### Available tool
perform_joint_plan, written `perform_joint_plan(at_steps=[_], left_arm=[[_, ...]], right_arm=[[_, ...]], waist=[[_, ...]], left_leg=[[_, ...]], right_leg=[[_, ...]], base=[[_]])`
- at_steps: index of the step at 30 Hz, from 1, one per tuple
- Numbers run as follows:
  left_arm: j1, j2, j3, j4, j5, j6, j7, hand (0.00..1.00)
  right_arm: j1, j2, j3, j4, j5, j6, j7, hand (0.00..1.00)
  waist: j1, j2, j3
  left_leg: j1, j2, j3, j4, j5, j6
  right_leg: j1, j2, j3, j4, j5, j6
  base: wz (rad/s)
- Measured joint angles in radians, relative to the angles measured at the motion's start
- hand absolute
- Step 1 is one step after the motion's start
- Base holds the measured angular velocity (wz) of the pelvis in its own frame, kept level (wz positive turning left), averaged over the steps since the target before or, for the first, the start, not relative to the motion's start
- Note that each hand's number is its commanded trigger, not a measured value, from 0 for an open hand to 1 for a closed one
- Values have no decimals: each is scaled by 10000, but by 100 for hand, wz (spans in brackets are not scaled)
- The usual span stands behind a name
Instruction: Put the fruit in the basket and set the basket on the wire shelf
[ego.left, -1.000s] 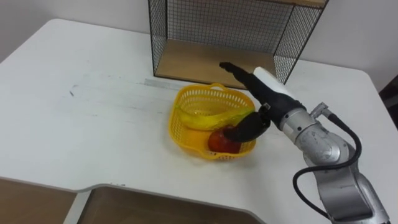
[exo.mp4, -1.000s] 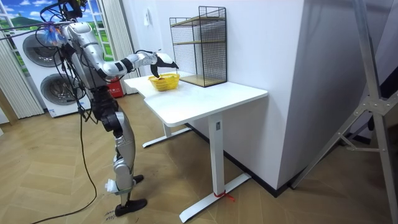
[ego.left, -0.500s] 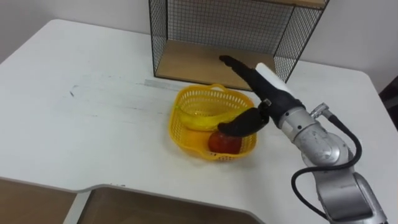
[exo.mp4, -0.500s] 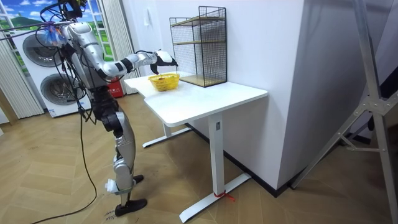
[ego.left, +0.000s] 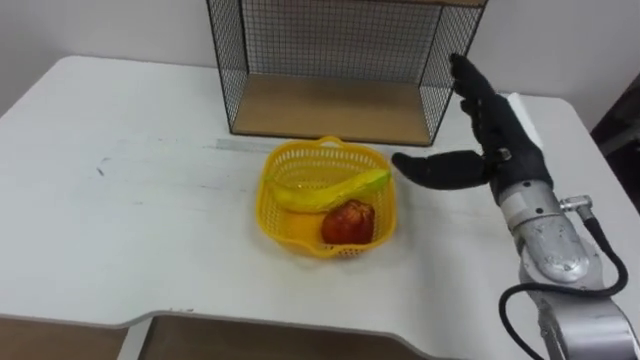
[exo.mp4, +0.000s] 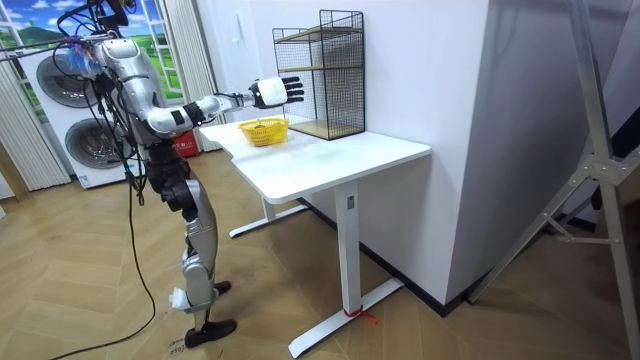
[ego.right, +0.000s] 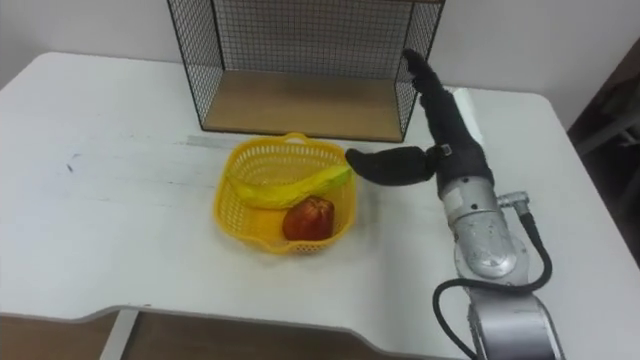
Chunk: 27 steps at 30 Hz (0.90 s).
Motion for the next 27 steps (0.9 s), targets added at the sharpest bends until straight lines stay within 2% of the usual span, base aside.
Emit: perform_joint_plan(at_steps=[1,3,4,5,6,9,12,13,16,18,20,24,27], left_arm=[[0,0,244,-123,-453,-42,146,0],[16,-10,1084,-670,-2157,-291,805,0],[12,-26,1337,-801,-2492,-314,988,0],[19,-52,1891,-1158,-3094,-322,1431,0],[20,-52,2341,-1659,-3706,-350,1917,0],[34,-53,2868,-2936,-4422,-583,2854,0],[-11,2,3193,-4763,-4574,-1176,4226,0],[0,-4,3223,-5189,-4568,-1214,4441,0],[-1,-13,3325,-7221,-4241,-1409,5456,0],[-7,-72,3327,-8165,-3392,-1498,6003,0],[27,-99,3336,-9371,-2091,-1539,6570,0],[-38,-92,3298,-10828,-454,-1601,6626,0],[-104,-93,3150,-11776,466,-1603,6203,0]], right_arm=[[88,-8,-87,107,66,-27,-128,0],[645,-13,-331,273,281,-61,-651,0],[792,-12,-410,283,409,-61,-713,0],[984,-14,-546,407,457,-61,-879,0],[1138,0,-725,571,471,-61,-1154,0],[1648,30,-1111,591,473,-90,-1652,0],[2222,87,-1491,589,480,-175,-2263,0],[2291,116,-1569,589,481,-206,-2355,0],[2518,124,-1711,588,417,-235,-2753,0],[2653,133,-1685,587,192,-401,-2766,0],[2710,159,-1695,588,60,-415,-2802,0],[2690,160,-1832,576,58,-418,-2819,0],[2652,260,-2037,575,70,-422,-2616,0]], waist=[[20,-6,-9],[104,-33,-8],[121,-52,-18],[133,-26,-1],[137,-45,-24],[173,-45,-48],[224,33,-86],[233,39,-93],[366,90,-106],[402,153,-120],[400,201,-136],[312,263,-129],[284,303,-96]], left_leg=[[13,-2,-34,-1,1,-1],[56,-1,-27,-23,15,-8],[54,-4,-33,-22,15,-7],[35,-20,-52,-13,17,-3],[-6,-39,-65,7,22,4],[-9,-67,-68,16,35,24],[2,-105,-95,-72,43,38],[4,-110,-93,-82,44,40],[83,-108,-24,-167,47,45],[131,-111,26,-203,47,47],[179,-111,38,-231,48,49],[192,-127,-43,-251,47,50],[187,-130,-106,-303,48,49]], right_leg=[[6,0,-14,2,0,0],[-16,-4,-11,-1,-3,2],[-17,-8,-10,-1,-6,5],[-25,-20,-1,-21,-21,5],[-39,-27,13,-95,-32,-6],[-42,-42,3,-135,-30,-5],[-17,-70,12,-140,-40,21],[-17,-73,29,-145,-43,26],[-64,-77,112,-149,-45,30],[-86,-80,194,-131,-43,35],[-79,-79,196,-102,-41,38],[-36,-78,161,-130,-35,44],[-1,-76,102,-130,-35,45]], base=[[6],[0],[0],[0],[0],[3],[0],[0],[-7],[-10],[-2],[6],[6]])
